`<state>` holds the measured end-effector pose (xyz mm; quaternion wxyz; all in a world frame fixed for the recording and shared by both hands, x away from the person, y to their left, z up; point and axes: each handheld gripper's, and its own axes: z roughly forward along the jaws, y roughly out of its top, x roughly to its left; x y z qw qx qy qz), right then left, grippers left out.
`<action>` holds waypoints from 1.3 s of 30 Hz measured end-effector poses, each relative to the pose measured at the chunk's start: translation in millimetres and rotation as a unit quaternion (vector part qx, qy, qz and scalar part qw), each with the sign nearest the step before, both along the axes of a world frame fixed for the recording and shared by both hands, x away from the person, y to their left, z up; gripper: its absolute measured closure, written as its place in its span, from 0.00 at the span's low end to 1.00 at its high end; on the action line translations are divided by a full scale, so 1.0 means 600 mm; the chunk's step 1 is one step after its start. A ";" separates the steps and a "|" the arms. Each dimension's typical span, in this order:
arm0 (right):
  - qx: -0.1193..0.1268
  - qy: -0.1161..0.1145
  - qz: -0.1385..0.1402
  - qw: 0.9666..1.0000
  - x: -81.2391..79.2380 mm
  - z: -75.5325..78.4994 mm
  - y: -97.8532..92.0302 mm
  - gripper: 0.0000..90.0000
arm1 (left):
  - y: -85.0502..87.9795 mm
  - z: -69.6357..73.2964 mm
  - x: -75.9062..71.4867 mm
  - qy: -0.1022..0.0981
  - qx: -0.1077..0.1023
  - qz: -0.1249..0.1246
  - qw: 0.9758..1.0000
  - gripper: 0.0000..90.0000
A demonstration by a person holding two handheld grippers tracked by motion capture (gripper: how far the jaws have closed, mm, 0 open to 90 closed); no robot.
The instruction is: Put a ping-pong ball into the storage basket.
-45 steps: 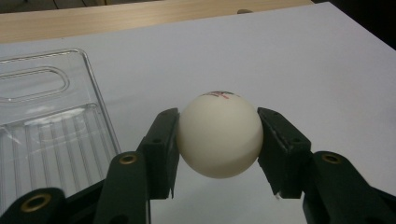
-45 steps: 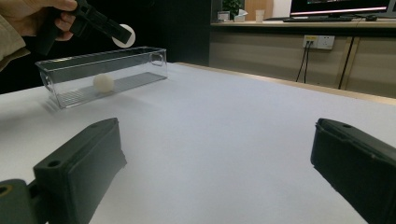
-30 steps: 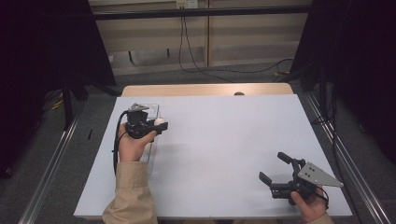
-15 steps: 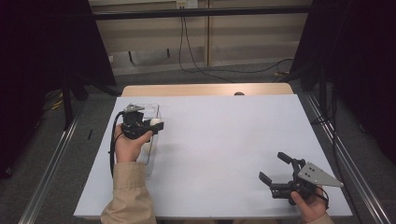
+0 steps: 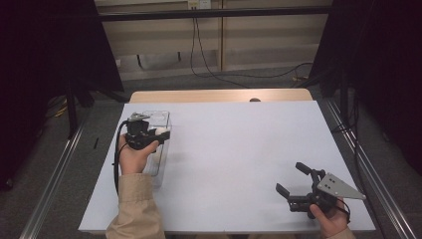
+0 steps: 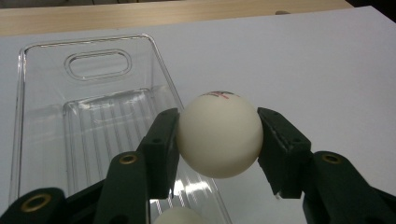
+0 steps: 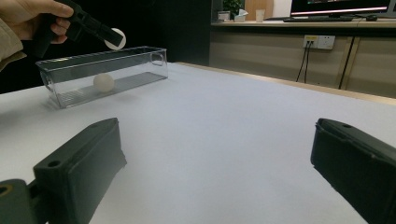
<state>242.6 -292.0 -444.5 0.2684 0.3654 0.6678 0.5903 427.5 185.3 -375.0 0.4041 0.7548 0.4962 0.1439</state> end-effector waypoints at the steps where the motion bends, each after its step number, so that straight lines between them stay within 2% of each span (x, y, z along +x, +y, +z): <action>1: 0.000 0.000 0.000 1.000 0.000 0.000 0.000 0.02 | 0.001 0.000 -0.001 -0.002 0.002 0.003 1.000 0.57; 18: 0.000 0.000 0.000 1.000 0.000 0.000 0.000 0.02 | 0.021 -0.006 -0.003 -0.004 0.010 0.026 1.000 0.57; 39: 0.000 -0.001 0.000 1.000 0.000 0.000 0.000 0.02 | 0.031 -0.008 -0.003 -0.003 0.020 0.038 0.999 0.57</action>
